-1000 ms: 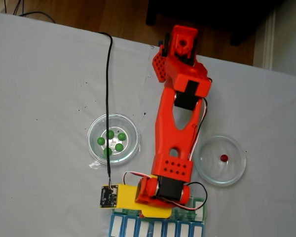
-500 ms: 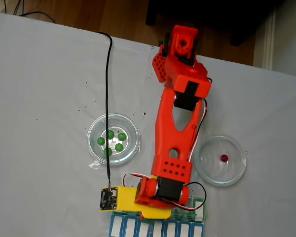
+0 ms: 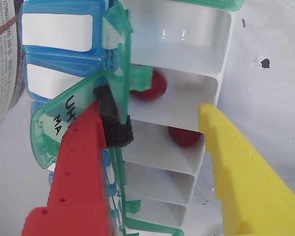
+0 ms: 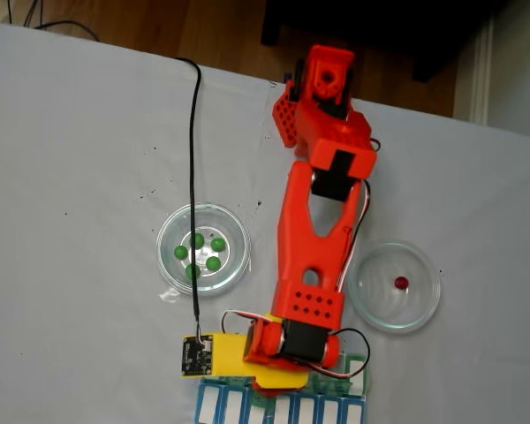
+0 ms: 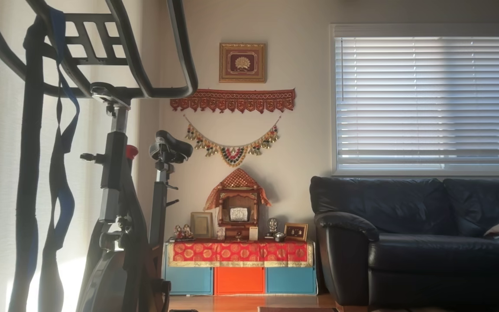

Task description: Sort medicines into box.

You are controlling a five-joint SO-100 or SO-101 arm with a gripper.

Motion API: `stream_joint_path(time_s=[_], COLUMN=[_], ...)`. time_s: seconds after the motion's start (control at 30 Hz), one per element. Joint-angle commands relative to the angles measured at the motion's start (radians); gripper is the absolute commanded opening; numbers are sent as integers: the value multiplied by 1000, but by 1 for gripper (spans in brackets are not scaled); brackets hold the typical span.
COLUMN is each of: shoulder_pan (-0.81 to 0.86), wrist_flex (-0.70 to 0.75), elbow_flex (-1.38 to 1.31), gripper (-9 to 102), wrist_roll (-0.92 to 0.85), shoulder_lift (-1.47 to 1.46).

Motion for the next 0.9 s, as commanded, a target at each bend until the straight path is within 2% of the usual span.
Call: stream_joint_path(time_s=[0.0,0.23,0.33,0.37,0.5,0.87], shoulder_pan=[-23,-25,-29,-34,-64,-181], wrist_flex=[5,21,64,74,152,127], elbow_flex=[-69,-69,-81,-83,-81,210], gripper=[26,22,10,1,1,1], wrist_roll=[-9,-9,-21,-26,-43,-32], shoulder_lift=[25,34,46,54,118,485])
